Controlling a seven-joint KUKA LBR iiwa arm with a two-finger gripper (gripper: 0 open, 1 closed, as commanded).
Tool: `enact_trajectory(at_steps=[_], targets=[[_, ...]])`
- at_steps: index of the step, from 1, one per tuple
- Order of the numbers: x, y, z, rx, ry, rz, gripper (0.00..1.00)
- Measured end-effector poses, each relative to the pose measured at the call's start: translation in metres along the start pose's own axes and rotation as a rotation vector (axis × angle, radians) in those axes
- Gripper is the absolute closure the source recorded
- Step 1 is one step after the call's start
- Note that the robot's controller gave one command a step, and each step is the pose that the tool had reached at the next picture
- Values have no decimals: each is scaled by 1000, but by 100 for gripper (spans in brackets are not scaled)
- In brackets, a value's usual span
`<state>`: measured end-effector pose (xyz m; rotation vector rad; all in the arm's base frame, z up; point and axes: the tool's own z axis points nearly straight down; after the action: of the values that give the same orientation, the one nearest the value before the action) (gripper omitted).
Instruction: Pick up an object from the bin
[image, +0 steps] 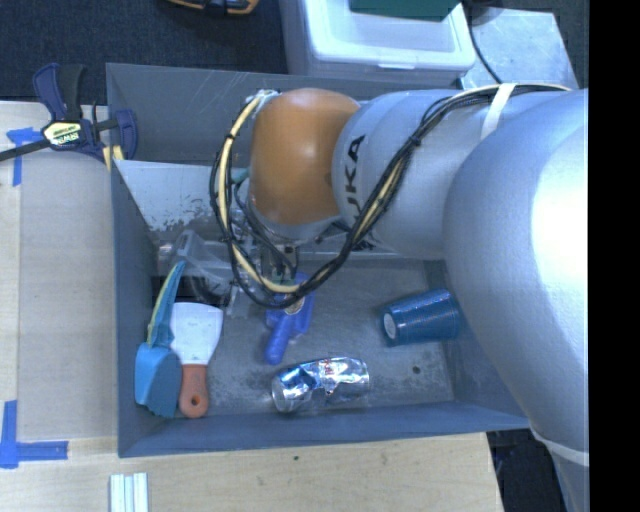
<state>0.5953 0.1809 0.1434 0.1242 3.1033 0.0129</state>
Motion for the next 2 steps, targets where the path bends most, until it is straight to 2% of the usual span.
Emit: enact_trajectory(at_steps=[1, 2], targets=[[26, -4, -91, 1, 11, -56, 0], [37, -8, -18, -1, 2, -29, 0]])
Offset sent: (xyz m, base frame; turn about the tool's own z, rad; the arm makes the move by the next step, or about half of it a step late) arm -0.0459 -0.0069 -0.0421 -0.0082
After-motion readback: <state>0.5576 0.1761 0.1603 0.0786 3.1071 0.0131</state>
